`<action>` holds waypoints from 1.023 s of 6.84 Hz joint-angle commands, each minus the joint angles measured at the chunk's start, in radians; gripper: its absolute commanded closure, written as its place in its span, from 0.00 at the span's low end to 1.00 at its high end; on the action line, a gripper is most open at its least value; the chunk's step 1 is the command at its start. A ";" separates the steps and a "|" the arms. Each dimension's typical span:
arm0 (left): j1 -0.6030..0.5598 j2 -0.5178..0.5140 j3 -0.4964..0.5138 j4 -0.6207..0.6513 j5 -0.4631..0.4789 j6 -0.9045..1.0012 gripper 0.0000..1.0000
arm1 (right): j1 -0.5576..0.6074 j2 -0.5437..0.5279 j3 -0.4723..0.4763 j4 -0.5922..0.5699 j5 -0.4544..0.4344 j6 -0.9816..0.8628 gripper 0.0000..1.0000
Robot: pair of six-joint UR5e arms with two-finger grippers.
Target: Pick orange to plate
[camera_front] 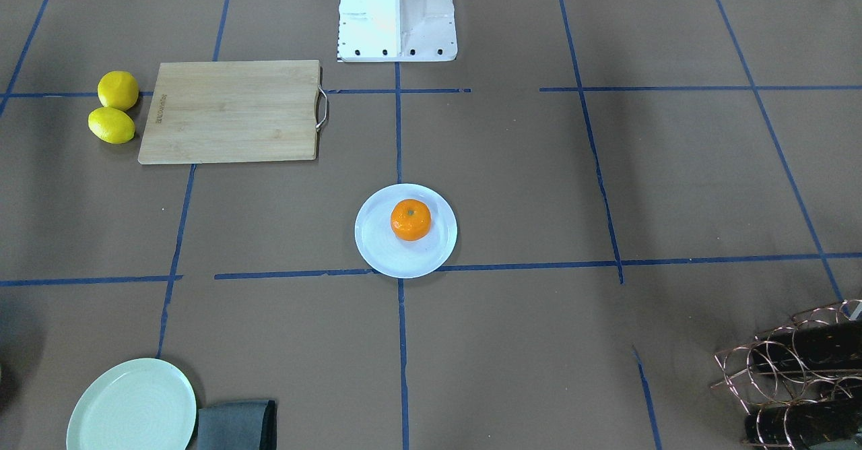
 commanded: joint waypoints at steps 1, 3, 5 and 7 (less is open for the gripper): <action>-0.002 0.002 -0.005 0.001 -0.001 0.000 0.00 | 0.016 -0.066 -0.003 0.089 0.021 -0.015 0.00; -0.002 0.000 -0.005 0.001 -0.002 0.000 0.00 | 0.016 -0.069 -0.010 0.091 0.042 -0.015 0.00; -0.002 0.002 -0.005 0.001 -0.001 0.000 0.00 | 0.016 -0.069 -0.010 0.091 0.042 -0.014 0.00; -0.002 0.002 -0.002 0.001 -0.001 -0.002 0.00 | 0.016 -0.069 -0.010 0.091 0.044 -0.012 0.00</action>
